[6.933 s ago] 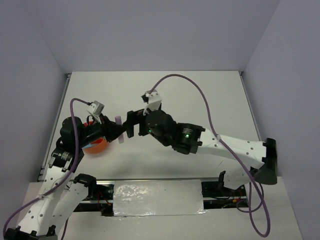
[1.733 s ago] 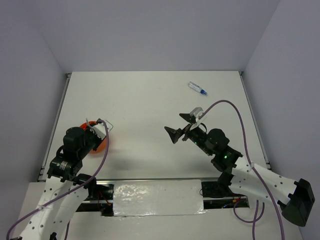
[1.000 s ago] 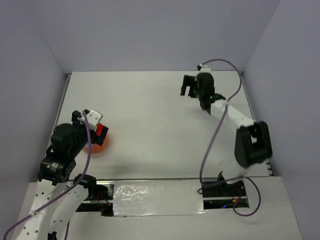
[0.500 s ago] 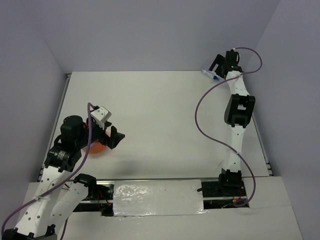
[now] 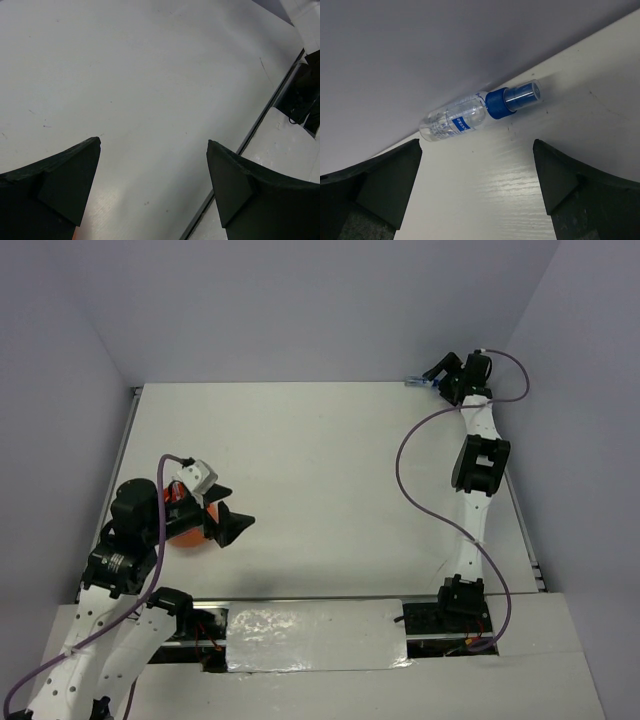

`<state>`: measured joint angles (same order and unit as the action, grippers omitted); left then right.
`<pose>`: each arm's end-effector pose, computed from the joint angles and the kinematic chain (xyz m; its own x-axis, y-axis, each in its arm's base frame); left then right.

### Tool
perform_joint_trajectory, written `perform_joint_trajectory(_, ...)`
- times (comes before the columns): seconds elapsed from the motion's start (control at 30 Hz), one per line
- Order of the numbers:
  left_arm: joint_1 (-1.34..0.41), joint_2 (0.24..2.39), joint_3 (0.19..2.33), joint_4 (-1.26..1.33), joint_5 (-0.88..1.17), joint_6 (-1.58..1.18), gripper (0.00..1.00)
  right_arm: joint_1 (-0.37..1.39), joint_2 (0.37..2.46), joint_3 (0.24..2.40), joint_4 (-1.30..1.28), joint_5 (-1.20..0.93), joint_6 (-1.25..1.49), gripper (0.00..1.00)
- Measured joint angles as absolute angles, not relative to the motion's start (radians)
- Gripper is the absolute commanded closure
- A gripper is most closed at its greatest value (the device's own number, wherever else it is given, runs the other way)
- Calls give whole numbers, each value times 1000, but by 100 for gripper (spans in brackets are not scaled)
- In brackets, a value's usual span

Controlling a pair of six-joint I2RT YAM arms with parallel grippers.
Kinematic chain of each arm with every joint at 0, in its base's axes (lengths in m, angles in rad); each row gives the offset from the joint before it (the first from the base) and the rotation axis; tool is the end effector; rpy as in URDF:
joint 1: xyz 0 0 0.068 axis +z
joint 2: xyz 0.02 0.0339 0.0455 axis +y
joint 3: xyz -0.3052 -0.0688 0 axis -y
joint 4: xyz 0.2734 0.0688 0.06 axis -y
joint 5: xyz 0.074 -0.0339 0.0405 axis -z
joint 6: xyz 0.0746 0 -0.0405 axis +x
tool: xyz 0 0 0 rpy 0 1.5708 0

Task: Sort the stationery into containers
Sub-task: Pick up the stationery from the corner of the board.

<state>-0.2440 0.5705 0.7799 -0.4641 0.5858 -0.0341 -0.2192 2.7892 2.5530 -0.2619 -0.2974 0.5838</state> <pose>0.1355 -0.0762 0.3595 -0.2689 0.0377 -0.9624 0.7117 0.6810 -0.1722 0.7016 -0.1339 0.1438 -0.4130 0.6319 -0.6558 0.2209 0.7681 0.6010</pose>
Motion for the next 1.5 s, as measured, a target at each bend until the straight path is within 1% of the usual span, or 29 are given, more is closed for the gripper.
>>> perform_joint_trajectory(0.2, -244, 564, 780, -461, 601, -35, 1, -223, 2789, 2553, -201, -282, 644, 0)
perform_joint_trajectory(0.6, -244, 567, 786, -472, 602, -39, 1, -193, 2790, 2545, -122, -36, 804, 0)
perform_joint_trajectory(0.73, -244, 576, 810, -480, 604, -38, 1, -190, 2797, 2545, -100, 4, 833, 1)
perform_joint_trajectory(1.1, -258, 642, 830, -461, 585, -91, 1, -195, 2838, 2546, -59, -20, 920, 0)
perform_joint_trajectory(1.3, -267, 711, 851, -457, 548, -112, 1, -201, 2874, 2548, 30, -78, 993, 0)
perform_joint_trajectory(1.5, -268, 716, 870, -467, 535, -106, 1, -200, 2888, 2542, 97, -91, 1008, 0)
